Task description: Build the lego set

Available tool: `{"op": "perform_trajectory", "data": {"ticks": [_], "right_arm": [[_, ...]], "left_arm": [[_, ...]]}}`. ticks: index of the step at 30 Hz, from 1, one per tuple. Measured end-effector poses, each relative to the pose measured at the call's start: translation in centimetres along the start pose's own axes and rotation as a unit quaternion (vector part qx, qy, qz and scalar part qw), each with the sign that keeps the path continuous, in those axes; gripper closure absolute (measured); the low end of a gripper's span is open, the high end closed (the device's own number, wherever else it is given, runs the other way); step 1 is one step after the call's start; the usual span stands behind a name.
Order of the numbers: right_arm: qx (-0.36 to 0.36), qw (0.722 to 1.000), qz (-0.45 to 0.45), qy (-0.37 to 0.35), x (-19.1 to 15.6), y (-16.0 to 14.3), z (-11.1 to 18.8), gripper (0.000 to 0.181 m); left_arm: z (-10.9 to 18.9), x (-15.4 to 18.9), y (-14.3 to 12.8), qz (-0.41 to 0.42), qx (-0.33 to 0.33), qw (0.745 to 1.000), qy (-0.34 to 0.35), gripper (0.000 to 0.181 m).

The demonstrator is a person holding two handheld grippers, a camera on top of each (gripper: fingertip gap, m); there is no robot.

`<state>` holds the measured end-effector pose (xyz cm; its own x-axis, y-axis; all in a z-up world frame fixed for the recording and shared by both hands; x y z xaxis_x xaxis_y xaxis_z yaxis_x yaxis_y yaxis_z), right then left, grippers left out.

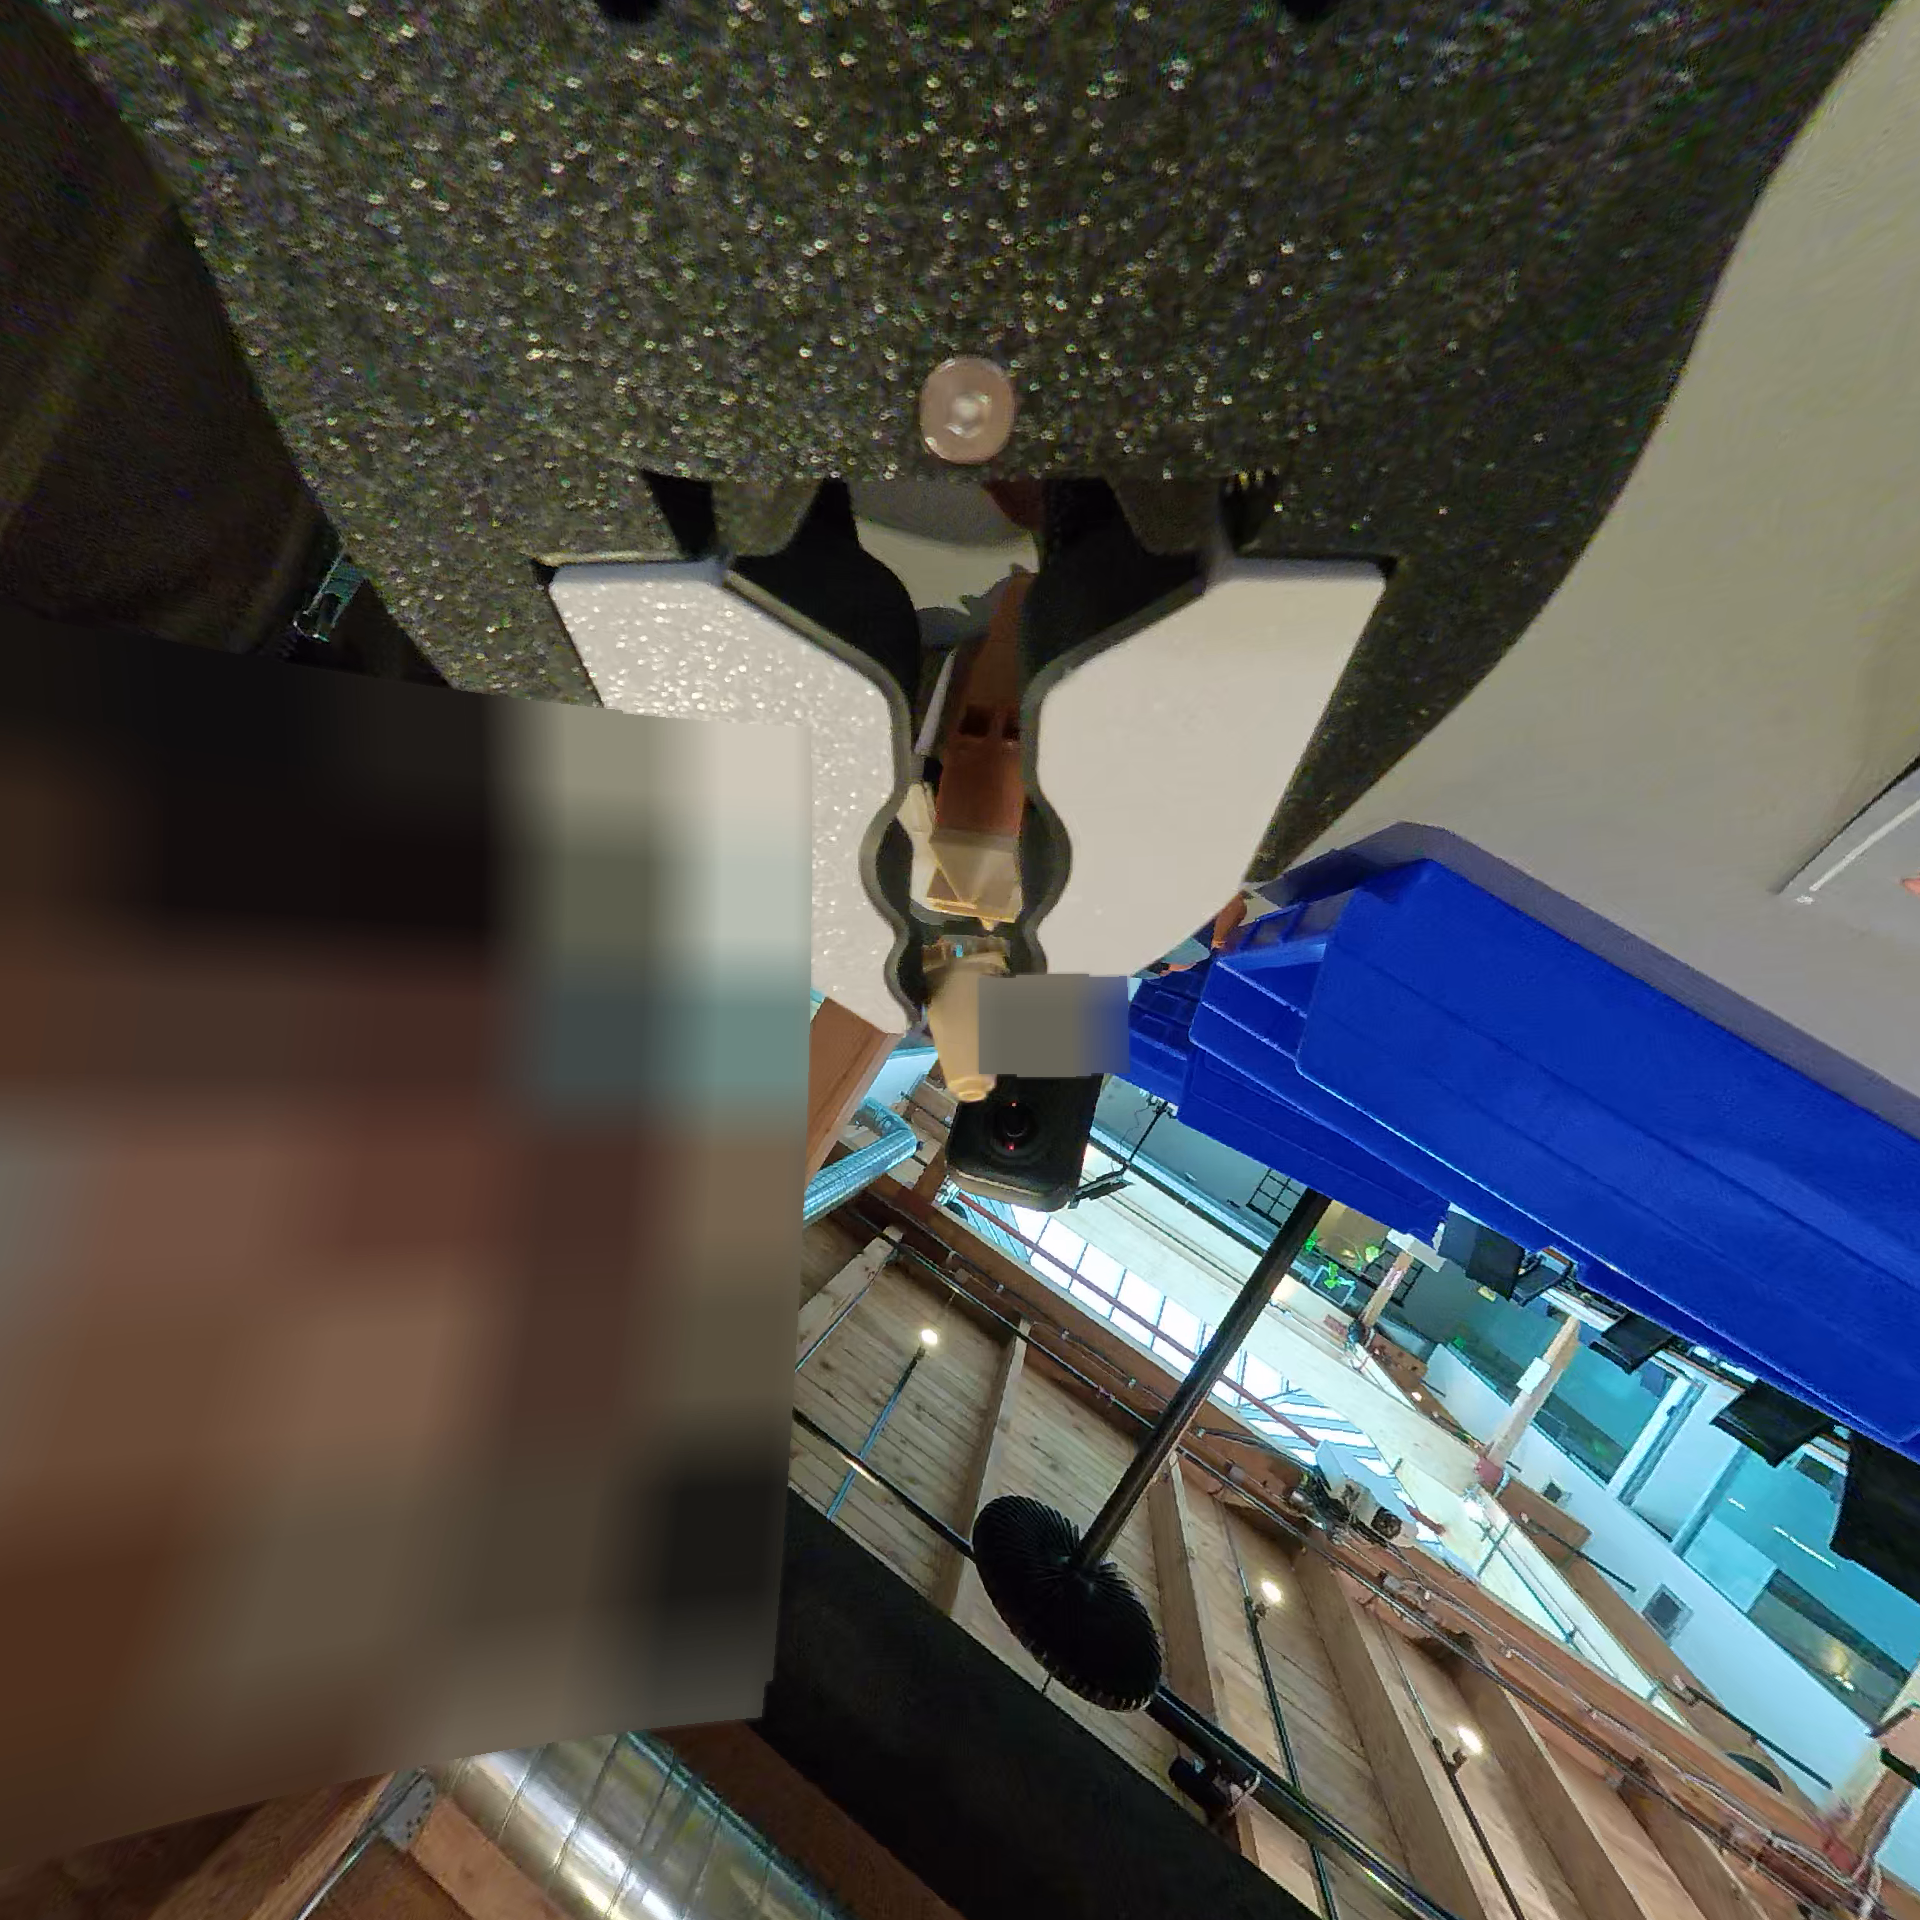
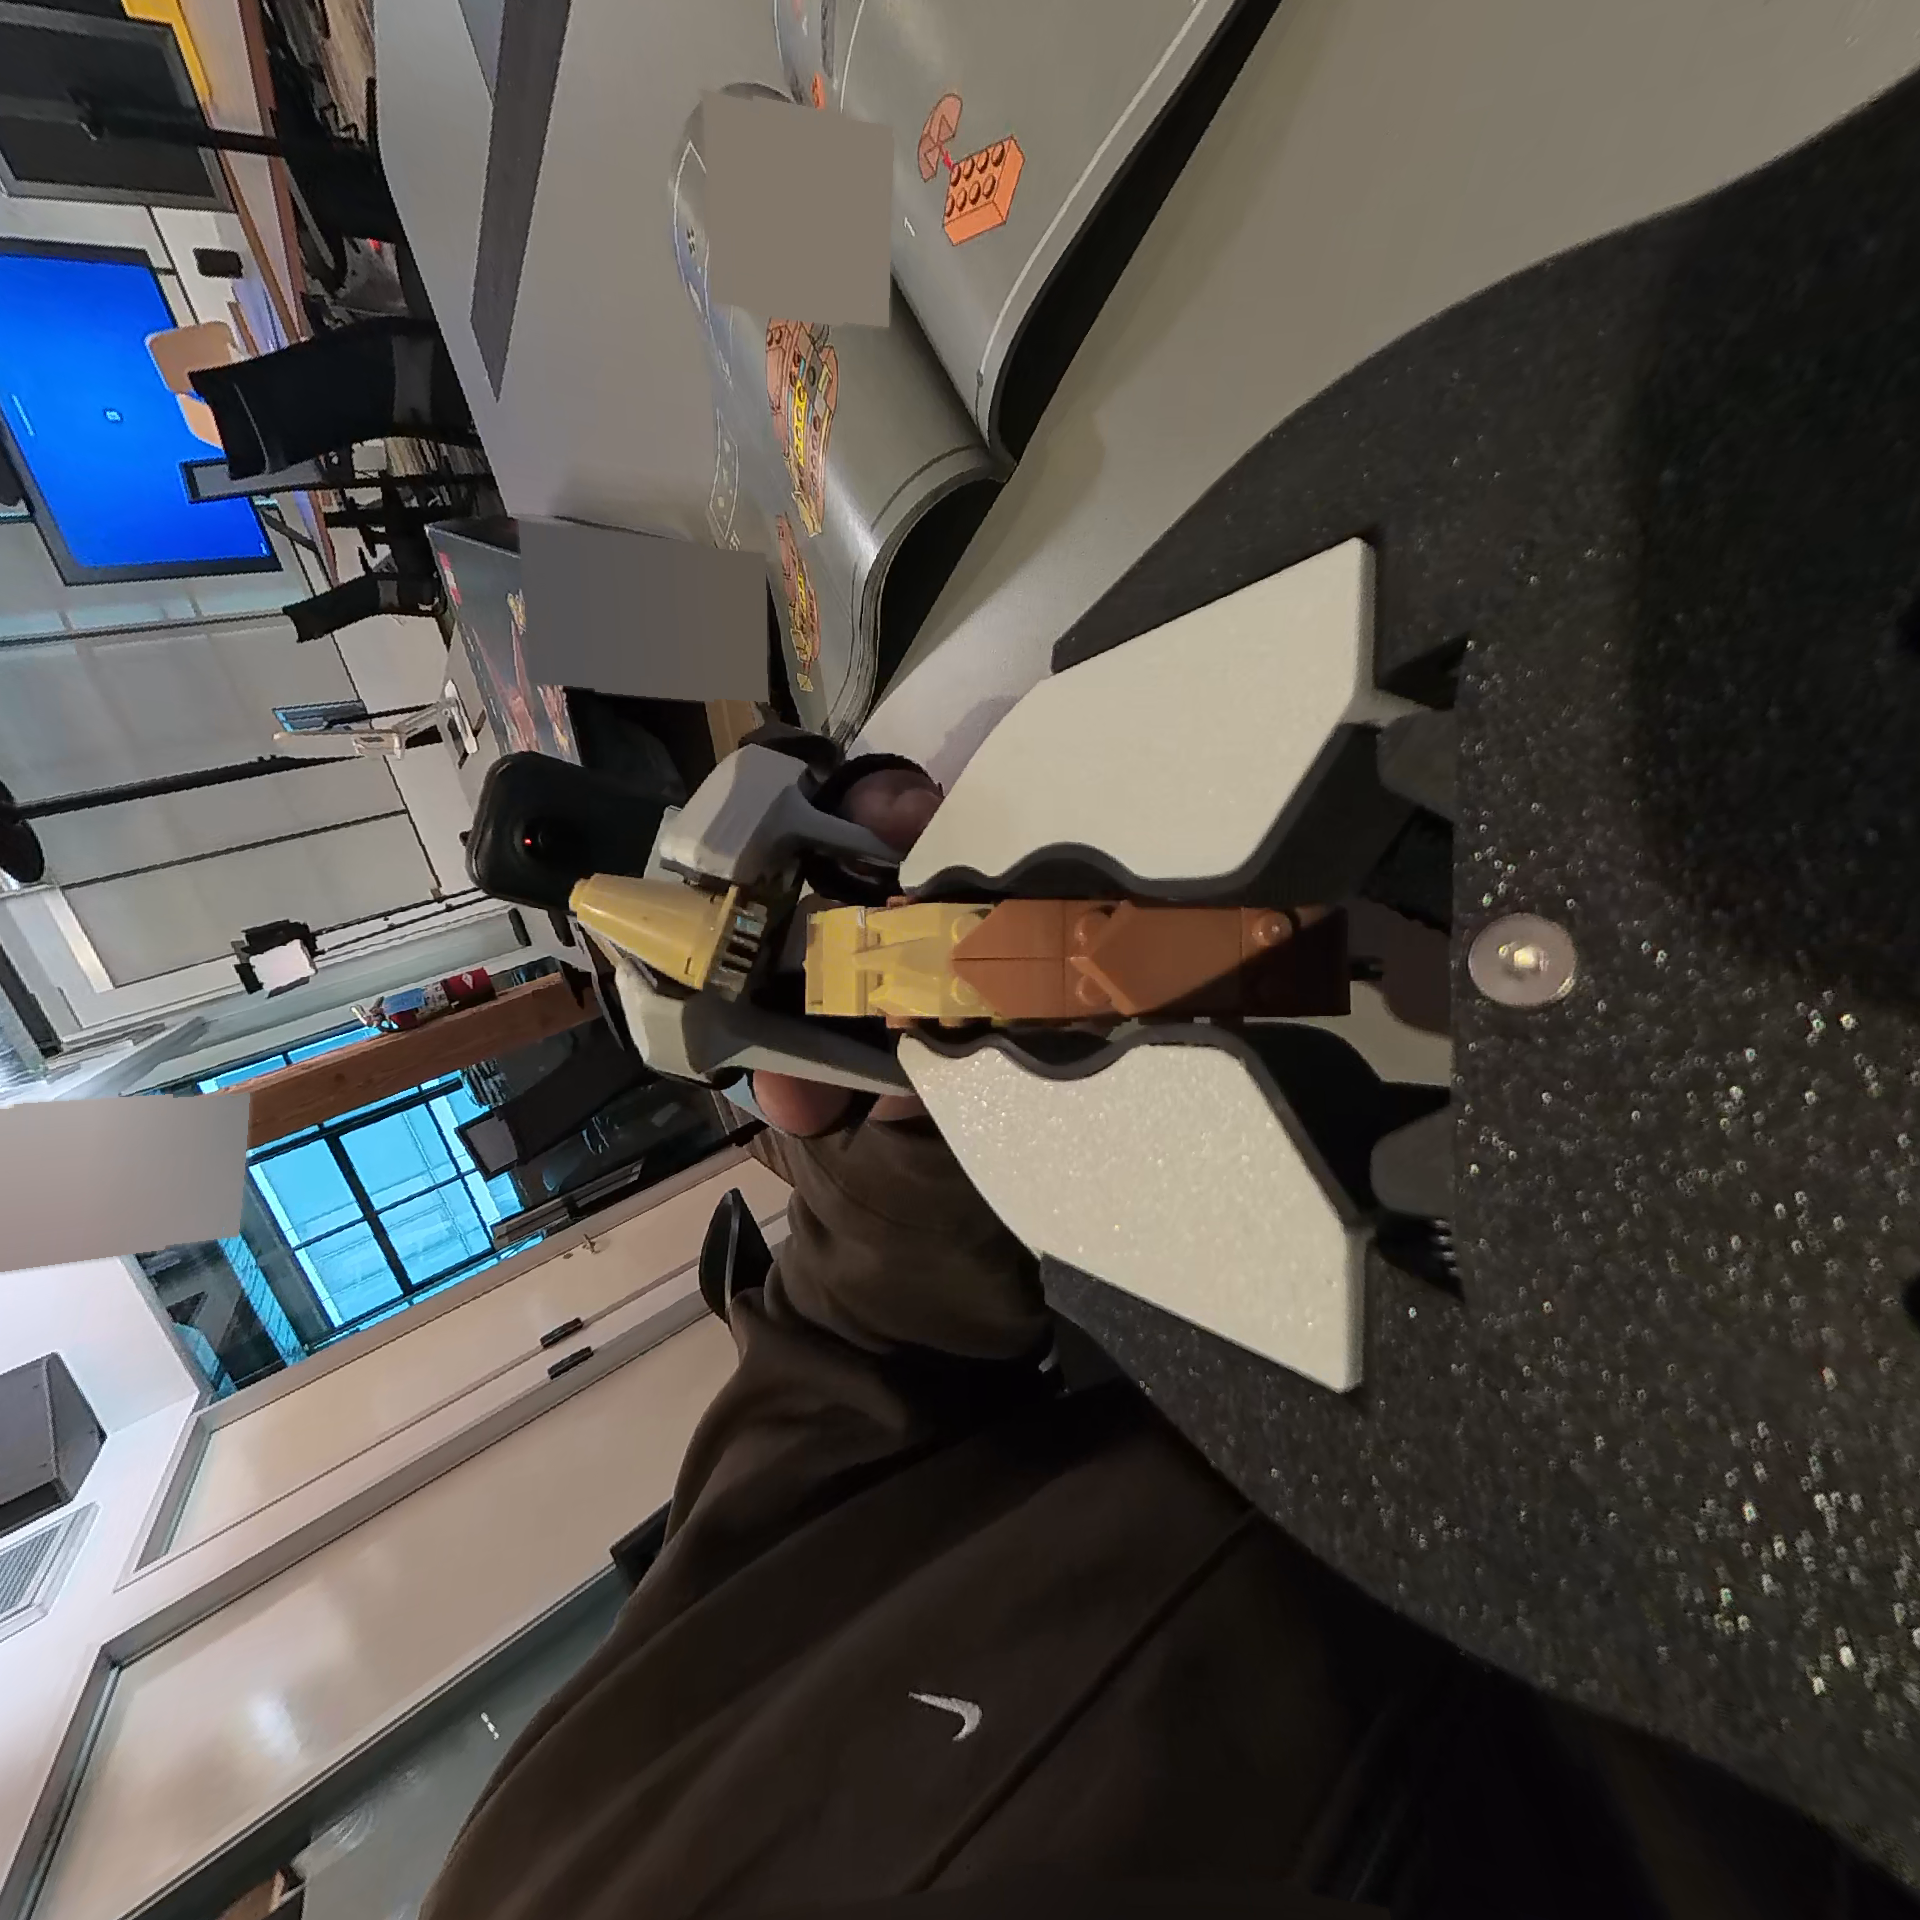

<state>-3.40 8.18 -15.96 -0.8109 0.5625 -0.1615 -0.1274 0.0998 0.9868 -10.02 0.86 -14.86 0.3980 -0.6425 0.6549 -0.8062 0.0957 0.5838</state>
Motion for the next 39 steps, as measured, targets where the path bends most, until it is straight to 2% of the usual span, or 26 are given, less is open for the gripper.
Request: {"op": "perform_trajectory", "data": {"ticks": [13, 16, 23, 39], "right_arm": [[-0.003, 1.0, 0.008, -0.001, -0.1, 0.0, -0.1, 0.16], [-0.002, 1.0, 0.006, -0.001, -0.1, 0.0, -0.1, 0.16], [0.003, 1.0, -0.001, -0.002, 0.0, 0.1, 0.0, 0.161], [0.003, 1.0, -0.012, 0.0, 0.2, 0.1, 0.1, 0.161]], "left_arm": [[0.2, 0.0, 0.2, 0.05, 0.02, 0.998, -0.036, 0.165], [0.0, 0.1, 0.0, 0.031, 0.008, 0.999, -0.027, 0.165], [-0.6, 0.5, -0.8, -0.082, -0.035, 0.996, 0.031, 0.165], [-0.5, 0.4, -0.6, -0.137, -0.043, 0.987, 0.067, 0.166]]}}
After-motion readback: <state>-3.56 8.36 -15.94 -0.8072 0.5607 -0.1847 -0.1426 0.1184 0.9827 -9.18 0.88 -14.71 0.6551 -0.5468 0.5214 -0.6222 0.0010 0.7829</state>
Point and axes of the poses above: each gripper's, where its closed fingertips meet, z back along the fingers, y out of its top, x = y × z across the jaws, the point moved 6 cm from there along z, back along the fingers, and after that the axes turned 11 degrees about z, right-handed, at the moved point
